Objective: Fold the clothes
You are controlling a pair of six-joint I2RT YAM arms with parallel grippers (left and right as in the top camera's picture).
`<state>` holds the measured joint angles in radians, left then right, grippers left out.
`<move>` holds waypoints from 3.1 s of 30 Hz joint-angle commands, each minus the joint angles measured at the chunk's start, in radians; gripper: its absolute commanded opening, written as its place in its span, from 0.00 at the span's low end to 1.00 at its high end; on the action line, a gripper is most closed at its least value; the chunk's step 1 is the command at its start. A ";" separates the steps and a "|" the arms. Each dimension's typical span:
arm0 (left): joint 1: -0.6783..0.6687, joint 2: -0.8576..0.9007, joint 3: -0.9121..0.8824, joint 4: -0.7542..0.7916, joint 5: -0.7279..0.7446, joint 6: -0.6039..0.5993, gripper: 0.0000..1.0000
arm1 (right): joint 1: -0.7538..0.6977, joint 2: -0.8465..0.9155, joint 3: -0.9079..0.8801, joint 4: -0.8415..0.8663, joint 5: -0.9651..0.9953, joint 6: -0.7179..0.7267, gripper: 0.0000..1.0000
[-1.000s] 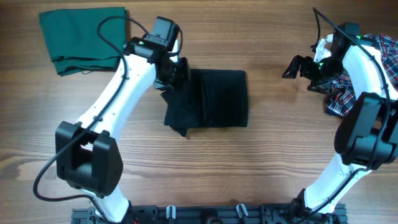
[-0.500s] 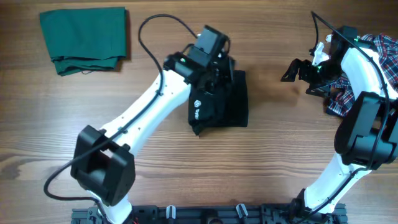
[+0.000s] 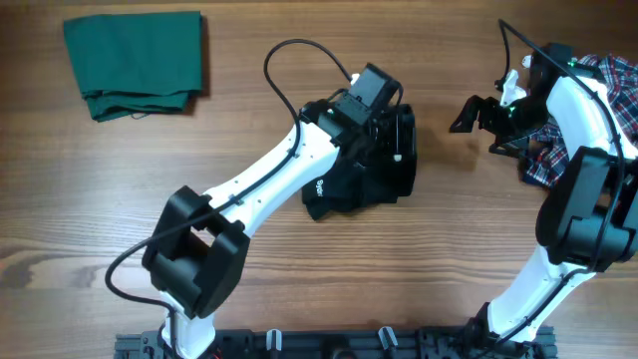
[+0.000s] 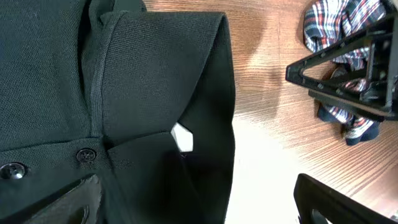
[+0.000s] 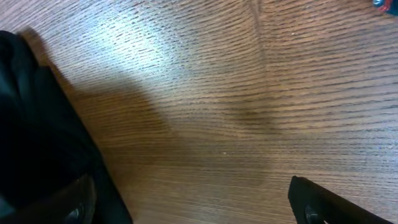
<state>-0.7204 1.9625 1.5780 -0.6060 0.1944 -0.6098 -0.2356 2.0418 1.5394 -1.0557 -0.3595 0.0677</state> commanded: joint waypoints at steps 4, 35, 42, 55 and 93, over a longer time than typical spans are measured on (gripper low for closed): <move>0.125 -0.118 0.033 -0.185 -0.171 0.109 0.99 | 0.002 -0.024 -0.010 0.020 -0.035 0.023 1.00; 0.227 -0.116 -0.192 -0.319 0.116 0.109 0.06 | 0.438 -0.101 -0.028 0.122 -0.287 -0.007 0.04; 0.217 -0.075 -0.206 -0.216 0.132 0.109 0.05 | 0.438 -0.100 -0.173 0.277 -0.243 0.089 0.05; 0.252 0.080 -0.206 -0.211 0.221 0.162 0.09 | 0.438 -0.042 -0.222 0.383 -0.147 0.142 0.08; 0.188 -0.166 -0.224 -0.292 0.281 0.198 0.18 | 0.366 -0.022 0.159 0.034 -0.459 -0.019 0.07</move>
<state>-0.5167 1.7599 1.3621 -0.9379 0.3756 -0.4301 0.0807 2.0125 1.7046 -1.0111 -0.6487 0.1169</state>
